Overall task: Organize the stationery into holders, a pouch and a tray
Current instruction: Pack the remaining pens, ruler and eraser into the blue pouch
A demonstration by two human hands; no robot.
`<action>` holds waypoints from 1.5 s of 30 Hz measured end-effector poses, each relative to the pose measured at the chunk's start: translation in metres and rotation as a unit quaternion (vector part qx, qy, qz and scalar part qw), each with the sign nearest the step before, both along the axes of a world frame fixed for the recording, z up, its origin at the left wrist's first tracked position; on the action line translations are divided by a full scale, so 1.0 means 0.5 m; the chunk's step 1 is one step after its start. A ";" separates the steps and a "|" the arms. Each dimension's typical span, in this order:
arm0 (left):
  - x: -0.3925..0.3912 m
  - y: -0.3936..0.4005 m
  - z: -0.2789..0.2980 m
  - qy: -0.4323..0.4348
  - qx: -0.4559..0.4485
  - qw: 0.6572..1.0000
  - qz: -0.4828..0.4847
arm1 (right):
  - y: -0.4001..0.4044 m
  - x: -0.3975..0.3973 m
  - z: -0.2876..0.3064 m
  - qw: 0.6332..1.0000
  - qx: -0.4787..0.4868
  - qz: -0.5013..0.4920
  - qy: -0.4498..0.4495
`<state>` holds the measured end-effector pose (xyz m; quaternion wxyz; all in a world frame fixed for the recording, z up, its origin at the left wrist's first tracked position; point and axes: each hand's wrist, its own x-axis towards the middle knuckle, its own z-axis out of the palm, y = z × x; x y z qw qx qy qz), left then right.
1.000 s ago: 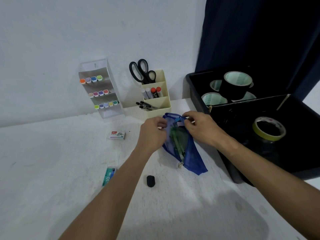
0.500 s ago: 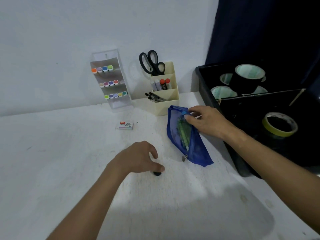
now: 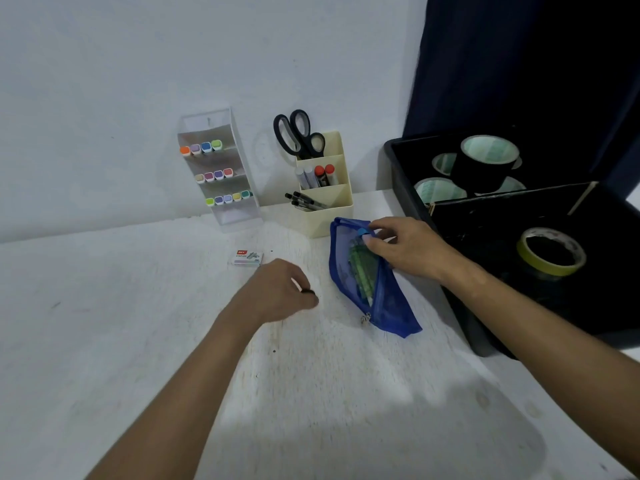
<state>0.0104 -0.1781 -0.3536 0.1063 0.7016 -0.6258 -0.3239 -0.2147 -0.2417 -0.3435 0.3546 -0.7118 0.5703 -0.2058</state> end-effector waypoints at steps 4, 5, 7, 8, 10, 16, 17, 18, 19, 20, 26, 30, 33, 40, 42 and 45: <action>-0.029 -0.043 0.028 0.007 -0.058 0.998 0.030 | -0.003 -0.002 -0.005 1.000 -0.012 0.001 0.008; -0.041 -0.050 0.034 0.002 -0.071 0.997 0.029 | -0.004 -0.003 -0.006 1.000 -0.010 -0.001 0.005; -0.070 -0.058 0.045 0.001 -0.090 0.996 0.013 | -0.005 -0.003 -0.008 1.000 -0.005 -0.005 -0.003; -0.085 -0.059 0.049 0.006 -0.094 0.996 -0.001 | -0.005 -0.003 -0.008 1.000 -0.006 -0.006 -0.005; -0.112 -0.056 0.056 0.032 -0.077 0.995 -0.045 | -0.006 -0.003 -0.008 1.000 -0.015 -0.010 -0.005; -0.114 -0.052 0.051 0.120 0.044 0.990 -0.054 | -0.003 -0.003 -0.002 0.999 -0.033 -0.007 -0.005; -0.107 -0.054 0.046 0.114 0.035 0.993 -0.025 | -0.002 -0.003 -0.001 0.999 -0.032 -0.008 -0.008; -0.099 -0.057 0.039 0.097 0.026 0.995 0.006 | -0.002 -0.003 -0.001 0.999 -0.029 -0.009 -0.011; -0.092 -0.059 0.032 0.071 0.019 0.997 0.035 | -0.002 -0.002 -0.001 1.000 -0.026 -0.008 -0.015; -0.088 -0.061 0.025 0.045 0.014 0.997 0.061 | -0.002 -0.002 0.000 1.000 -0.025 -0.006 -0.018; -0.102 -0.061 -0.002 0.070 0.059 0.994 0.067 | 0.000 -0.003 0.002 0.999 -0.037 0.014 -0.014; -0.106 -0.059 0.023 0.133 0.061 0.987 0.069 | 0.003 -0.001 0.003 0.999 -0.025 0.035 -0.023; -0.094 -0.052 0.048 0.240 0.051 0.961 0.128 | 0.009 0.003 0.005 0.997 0.019 0.043 -0.056; -0.040 -0.036 0.036 0.341 0.036 0.902 0.263 | 0.046 0.014 0.047 0.962 0.187 0.175 0.094; -0.027 -0.037 0.033 0.348 0.031 0.895 0.278 | 0.053 0.018 0.046 0.946 0.217 0.187 0.149; -0.016 -0.037 0.037 0.370 0.016 0.884 0.284 | 0.055 0.026 0.036 0.946 0.224 0.162 0.168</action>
